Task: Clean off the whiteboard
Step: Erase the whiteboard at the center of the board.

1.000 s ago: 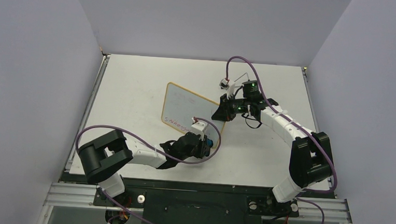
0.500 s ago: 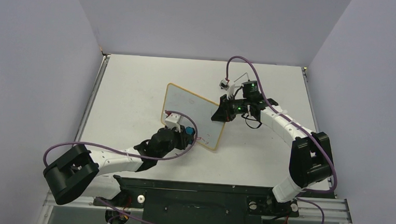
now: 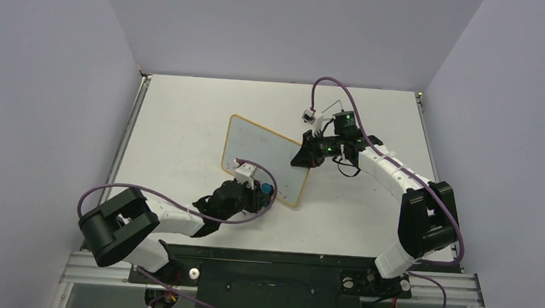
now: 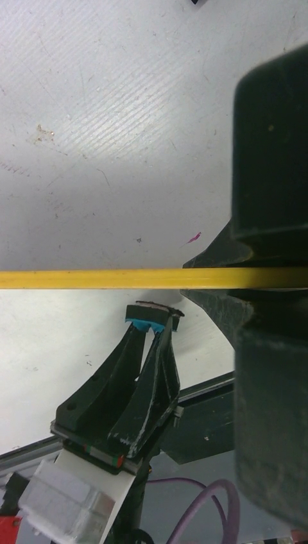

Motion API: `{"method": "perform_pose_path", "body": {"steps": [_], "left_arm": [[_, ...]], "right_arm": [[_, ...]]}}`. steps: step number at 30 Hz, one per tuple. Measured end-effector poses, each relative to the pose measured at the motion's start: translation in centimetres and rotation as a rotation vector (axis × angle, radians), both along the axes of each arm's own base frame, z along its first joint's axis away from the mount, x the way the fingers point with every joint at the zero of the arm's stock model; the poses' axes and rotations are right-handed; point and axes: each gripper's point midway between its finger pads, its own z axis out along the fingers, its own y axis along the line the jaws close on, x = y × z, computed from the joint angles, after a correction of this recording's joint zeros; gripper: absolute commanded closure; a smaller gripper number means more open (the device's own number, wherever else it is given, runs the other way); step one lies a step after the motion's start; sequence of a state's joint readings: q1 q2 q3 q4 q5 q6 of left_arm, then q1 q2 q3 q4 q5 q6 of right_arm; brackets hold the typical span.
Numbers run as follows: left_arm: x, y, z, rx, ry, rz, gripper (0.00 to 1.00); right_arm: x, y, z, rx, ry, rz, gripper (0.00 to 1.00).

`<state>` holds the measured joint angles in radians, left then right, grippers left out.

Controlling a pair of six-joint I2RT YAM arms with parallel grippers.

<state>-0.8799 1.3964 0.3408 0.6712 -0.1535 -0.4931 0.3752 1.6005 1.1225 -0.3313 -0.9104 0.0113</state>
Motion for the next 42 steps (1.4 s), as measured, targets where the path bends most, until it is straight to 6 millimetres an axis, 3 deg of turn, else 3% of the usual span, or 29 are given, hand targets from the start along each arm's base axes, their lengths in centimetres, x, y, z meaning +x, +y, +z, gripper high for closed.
{"method": "perform_pose_path", "body": {"steps": [4,9,20,25,30,33,42], "left_arm": [[0.2,-2.1,-0.7,0.026,0.003,-0.027,1.0],[0.3,-5.5,-0.1,0.034,-0.029,-0.061,1.0],[-1.4,-9.8,0.7,0.026,-0.055,-0.136,1.0],[-0.2,-8.4,0.5,0.047,-0.049,-0.07,1.0],[2.6,-4.0,0.5,0.064,-0.039,0.078,1.0],[3.2,-2.5,0.0,0.081,-0.033,0.121,1.0],[2.1,-3.5,-0.8,0.116,-0.039,0.051,1.0]], "right_arm": [[0.0,0.0,0.0,0.0,0.001,0.001,1.0],[0.0,0.0,0.0,-0.002,-0.009,0.004,1.0],[0.1,-0.1,0.0,-0.004,-0.025,0.013,1.0],[0.3,-0.1,0.0,-0.006,-0.036,0.011,1.0],[0.5,-0.1,0.0,-0.008,-0.04,0.006,1.0],[0.5,-0.1,0.0,-0.009,-0.042,0.002,1.0],[0.5,-0.1,0.0,-0.009,-0.041,0.002,1.0]]}}
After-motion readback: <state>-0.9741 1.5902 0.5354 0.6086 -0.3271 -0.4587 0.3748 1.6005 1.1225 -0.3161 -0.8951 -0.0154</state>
